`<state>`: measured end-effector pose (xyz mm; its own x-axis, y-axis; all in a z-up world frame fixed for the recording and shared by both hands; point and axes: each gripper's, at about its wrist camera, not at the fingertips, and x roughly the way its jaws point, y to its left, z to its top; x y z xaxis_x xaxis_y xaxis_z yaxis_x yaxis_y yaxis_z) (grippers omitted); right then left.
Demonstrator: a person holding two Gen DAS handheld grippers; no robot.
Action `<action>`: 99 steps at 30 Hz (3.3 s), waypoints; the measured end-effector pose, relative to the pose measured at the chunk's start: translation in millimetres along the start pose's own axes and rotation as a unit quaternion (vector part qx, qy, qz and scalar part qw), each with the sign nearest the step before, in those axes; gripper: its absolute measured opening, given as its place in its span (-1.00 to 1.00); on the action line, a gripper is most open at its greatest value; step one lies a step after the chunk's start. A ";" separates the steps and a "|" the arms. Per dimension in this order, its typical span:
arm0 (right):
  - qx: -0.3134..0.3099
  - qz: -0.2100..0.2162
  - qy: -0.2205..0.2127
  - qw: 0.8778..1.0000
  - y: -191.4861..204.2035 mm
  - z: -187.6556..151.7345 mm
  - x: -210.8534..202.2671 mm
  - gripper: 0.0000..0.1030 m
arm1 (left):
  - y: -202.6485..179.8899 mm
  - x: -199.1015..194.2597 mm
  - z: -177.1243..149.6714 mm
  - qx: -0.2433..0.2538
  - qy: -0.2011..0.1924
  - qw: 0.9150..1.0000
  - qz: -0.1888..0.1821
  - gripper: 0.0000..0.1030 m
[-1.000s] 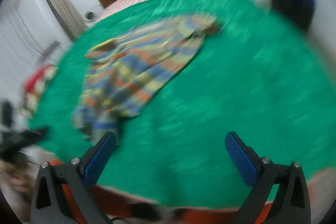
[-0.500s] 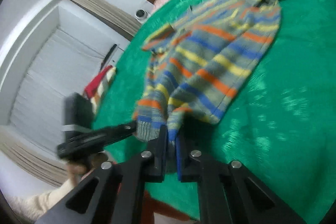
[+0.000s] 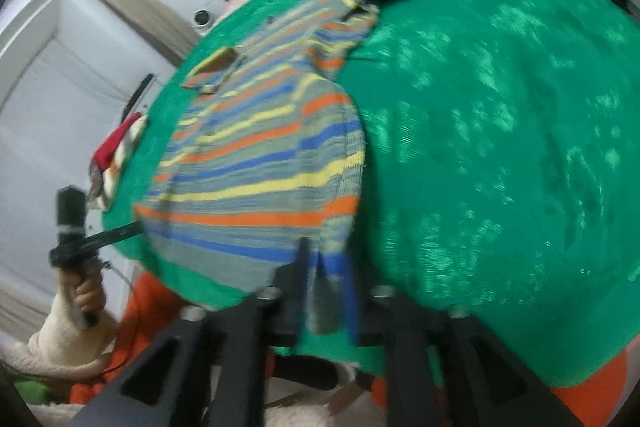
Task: Fold small clothes
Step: 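Grasp the striped sweater's hem with the right tool while the left tool grasps it too, then pull the hem with both tools to straighten the sweater, then open both, then grasp the sweater's side edge with the right tool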
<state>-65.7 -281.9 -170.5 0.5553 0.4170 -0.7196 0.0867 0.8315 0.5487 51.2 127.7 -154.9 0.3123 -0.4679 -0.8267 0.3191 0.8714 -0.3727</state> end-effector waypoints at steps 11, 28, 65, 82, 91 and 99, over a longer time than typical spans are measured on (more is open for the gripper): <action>0.000 0.017 0.047 0.999 -0.4 12.4 19.4 -0.91 | -10.1 10.0 4.5 -0.001 0.001 1.000 -0.003 -0.97; -0.031 -0.107 0.099 0.989 13.4 -5.8 -2.4 -0.93 | -15.4 -16.0 -38.9 0.068 0.048 0.995 0.062 -1.00; -0.164 -0.140 -0.020 0.976 104.3 4.1 -3.4 -0.15 | -100.7 -16.0 31.6 0.099 -0.119 0.974 0.164 0.72; -0.336 -0.261 0.020 0.905 78.8 243.1 165.0 -0.15 | -72.8 61.3 8.1 0.106 -0.111 0.966 0.206 0.99; -0.211 -0.277 -0.054 0.936 -0.2 298.5 88.2 -0.94 | -70.7 61.1 8.8 0.097 -0.103 0.969 0.202 0.99; -0.085 -0.378 -0.094 0.917 -116.2 322.0 -19.6 -0.94 | -72.4 64.1 10.1 0.088 -0.108 0.967 0.211 0.99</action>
<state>179.7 -504.9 -83.1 0.5240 -0.3602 -0.7718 0.3846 0.9086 -0.1629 57.1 33.1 -176.7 0.6214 -0.1116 -0.7755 0.2632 0.9620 0.0724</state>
